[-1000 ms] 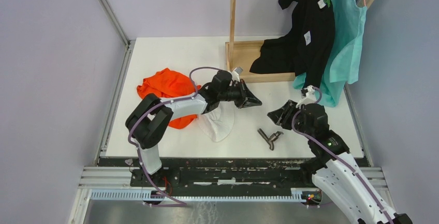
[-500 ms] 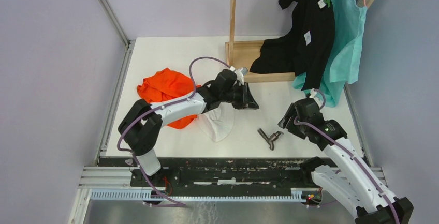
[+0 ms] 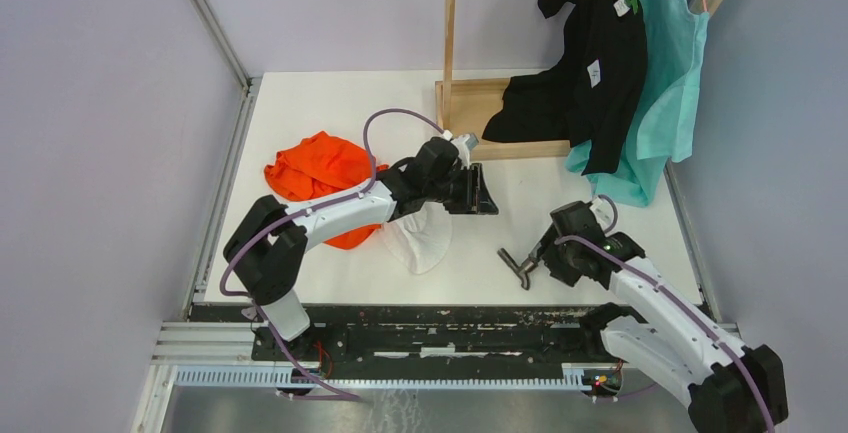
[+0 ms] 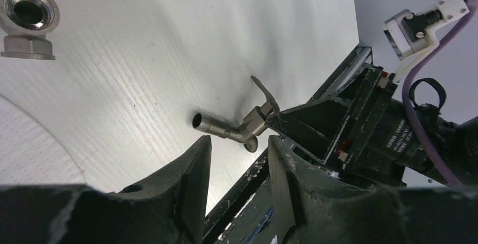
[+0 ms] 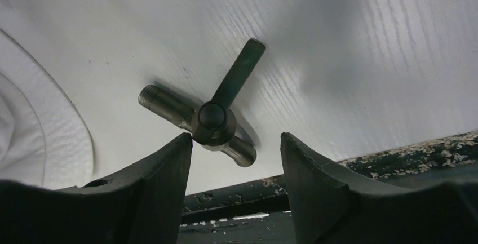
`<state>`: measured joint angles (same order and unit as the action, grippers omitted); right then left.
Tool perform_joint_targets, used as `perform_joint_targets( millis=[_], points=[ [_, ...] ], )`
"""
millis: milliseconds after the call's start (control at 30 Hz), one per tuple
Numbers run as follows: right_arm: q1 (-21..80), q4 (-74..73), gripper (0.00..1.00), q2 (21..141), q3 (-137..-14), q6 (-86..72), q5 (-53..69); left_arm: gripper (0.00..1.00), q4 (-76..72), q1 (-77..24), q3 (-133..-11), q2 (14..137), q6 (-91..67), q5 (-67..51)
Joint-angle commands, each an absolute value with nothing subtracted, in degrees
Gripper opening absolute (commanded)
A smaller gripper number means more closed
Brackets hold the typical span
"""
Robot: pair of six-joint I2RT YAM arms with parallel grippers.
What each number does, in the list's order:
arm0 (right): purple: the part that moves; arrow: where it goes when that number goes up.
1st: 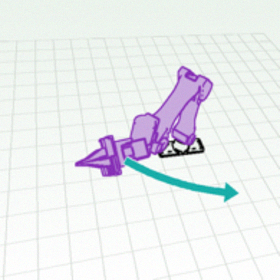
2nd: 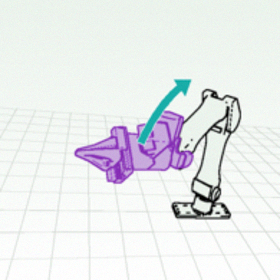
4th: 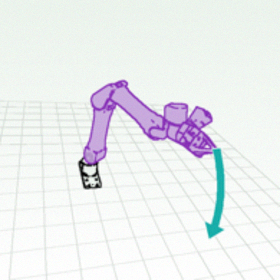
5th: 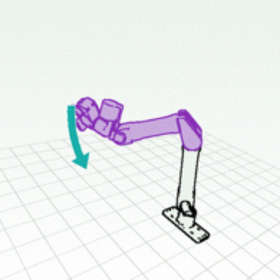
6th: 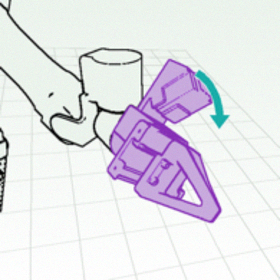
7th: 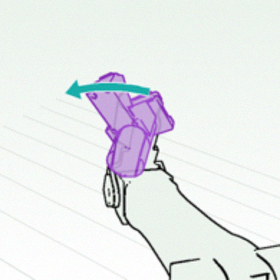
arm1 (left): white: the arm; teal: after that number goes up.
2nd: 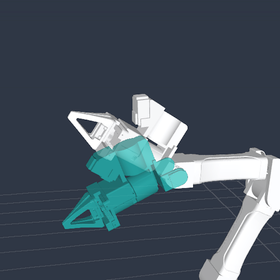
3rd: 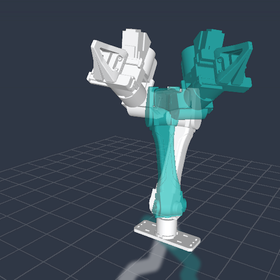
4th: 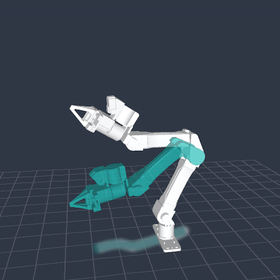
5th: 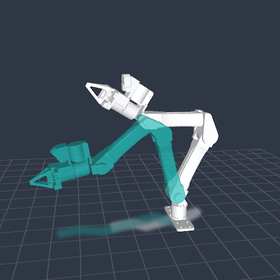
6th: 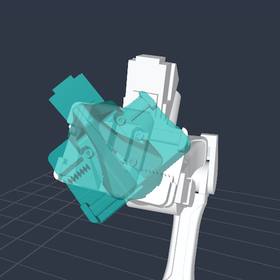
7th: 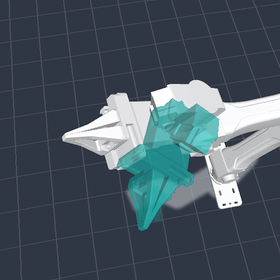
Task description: Install the water faucets
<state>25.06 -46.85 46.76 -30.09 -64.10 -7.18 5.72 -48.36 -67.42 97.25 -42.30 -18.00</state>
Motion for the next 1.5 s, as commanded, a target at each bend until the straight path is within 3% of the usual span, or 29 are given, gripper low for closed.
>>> perform_joint_targets(
  millis=[0, 167, 333, 500, 633, 667, 733, 800, 933, 1033, 1267, 1467],
  points=[
    [27.6, -40.5, 0.65, 51.8, -31.1, -68.7, -9.8, 0.49, 4.9, -48.4, -67.1, 94.8, -39.3, -17.1],
    [30.1, -37.4, 0.6, 56.3, -31.7, -69.9, -11.1, 0.49, 4.8, -48.3, -66.7, 94.3, -39.3, -16.8],
    [31.5, -36.7, 0.42, 58.6, -32.2, -69.1, -13.6, 0.49, 4.3, -48.3, -66.0, 94.5, -39.4, -17.2],
    [31.6, -35.5, 0.35, 61.3, -32.2, -67.2, -14.2, 0.49, 4.2, -48.3, -65.6, 94.2, -39.5, -17.3],
    [31.5, -34.1, 0.05, 60.6, -32.2, -65.8, -13.5, 0.49, 4.4, -48.3, -65.3, 93.4, -39.1, -17.3],
    [31.6, -34.0, 0.01, 59.6, -32.4, -64.9, -13.6, 0.49, 4.5, -48.3, -65.3, 93.2, -38.8, -17.4],
    [31.6, -34.7, 0.0, 57.9, -33.4, -62.8, -14.3, 0.5, 5.1, -48.1, -65.3, 92.6, -38.0, -17.5],
    [31.6, -35.2, 0.0, 56.1, -34.6, -59.8, -14.5, 0.62, 5.7, -47.5, -65.1, 91.6, -37.0, -18.2],
    [31.5, -35.3, 0.0, 51.2, -35.7, -55.0, -14.5, 0.77, 5.1, -45.3, -62.5, 87.5, -34.7, -20.4],
    [31.5, -31.8, 0.0, 47.6, -35.8, -49.8, -10.6, 0.86, 1.3, -42.5, -58.9, 84.0, -33.9, -28.5],
    [29.3, -31.8, 0.0, 50.7, -44.1, -39.0, 7.4, 0.94, 2.1, -39.3, -56.3, 82.1, -27.7, -46.0],
    [23.6, -29.9, 0.0, 54.5, -47.3, -39.5, 20.9, 0.97, 0.3, -39.3, -54.9, 83.2, -28.1, -52.7]
  ],
)
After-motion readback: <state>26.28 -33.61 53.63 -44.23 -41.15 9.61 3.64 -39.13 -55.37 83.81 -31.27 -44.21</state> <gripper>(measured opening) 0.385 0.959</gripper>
